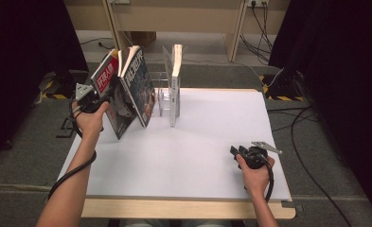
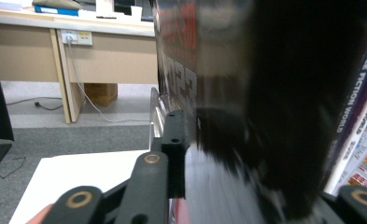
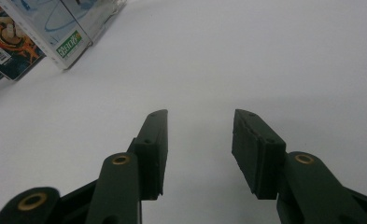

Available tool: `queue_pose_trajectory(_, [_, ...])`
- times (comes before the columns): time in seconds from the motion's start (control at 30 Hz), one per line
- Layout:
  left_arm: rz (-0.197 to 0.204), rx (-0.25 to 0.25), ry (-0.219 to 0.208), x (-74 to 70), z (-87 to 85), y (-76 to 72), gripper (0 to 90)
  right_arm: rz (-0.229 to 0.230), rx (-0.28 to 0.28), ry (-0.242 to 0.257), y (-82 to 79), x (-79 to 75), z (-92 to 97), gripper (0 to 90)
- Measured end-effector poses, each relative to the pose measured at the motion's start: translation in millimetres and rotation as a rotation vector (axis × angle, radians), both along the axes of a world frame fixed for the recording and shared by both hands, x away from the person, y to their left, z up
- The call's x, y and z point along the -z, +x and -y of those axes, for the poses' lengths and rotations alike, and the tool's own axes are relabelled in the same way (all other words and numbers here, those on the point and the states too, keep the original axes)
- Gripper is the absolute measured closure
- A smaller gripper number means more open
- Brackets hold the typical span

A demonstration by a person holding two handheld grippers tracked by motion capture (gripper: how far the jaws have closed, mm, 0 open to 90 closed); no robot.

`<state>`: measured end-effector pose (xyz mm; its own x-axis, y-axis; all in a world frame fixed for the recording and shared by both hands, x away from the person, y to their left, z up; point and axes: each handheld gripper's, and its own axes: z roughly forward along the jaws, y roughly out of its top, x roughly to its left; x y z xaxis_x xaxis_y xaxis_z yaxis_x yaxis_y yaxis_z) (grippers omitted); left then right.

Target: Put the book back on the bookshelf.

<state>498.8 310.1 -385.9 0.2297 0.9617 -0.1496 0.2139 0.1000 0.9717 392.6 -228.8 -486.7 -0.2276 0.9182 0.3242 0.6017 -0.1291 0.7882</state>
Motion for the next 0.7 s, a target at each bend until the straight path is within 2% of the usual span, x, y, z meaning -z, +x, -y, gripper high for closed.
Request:
queue_pose_trajectory(0.07, [-0.006,-0.003,-0.023,0.1,-1.8,0.7,66.8,-0.006,-0.001,0.005,0.1,0.6,0.0,56.7])
queue_pose_trajectory(0.17, [-0.012,-0.008,-0.050,-0.2,-4.3,1.9,67.4,-0.010,-0.001,0.007,0.5,1.0,0.6,56.7])
queue_pose_trajectory(0.37, [-0.003,0.000,-0.067,1.2,-2.3,-0.6,65.9,-0.012,0.001,0.012,0.3,0.9,2.2,56.7])
queue_pose_trajectory(0.53, [0.013,-0.015,-0.090,1.4,-3.2,-6.0,61.5,-0.010,0.001,0.010,0.0,0.6,3.6,56.6])
queue_pose_trajectory(0.6, [0.007,-0.022,-0.102,-0.1,-3.3,-7.3,59.7,-0.010,0.001,0.011,0.0,0.5,3.6,56.6])
queue_pose_trajectory(0.67, [-0.005,-0.038,-0.112,-1.5,-3.7,-8.4,53.6,-0.011,0.001,0.013,-0.1,0.5,3.6,56.5])
queue_pose_trajectory(0.7, [-0.004,-0.045,-0.113,-1.9,-4.2,-9.3,53.9,-0.012,0.000,0.014,-0.1,0.5,3.6,56.5])
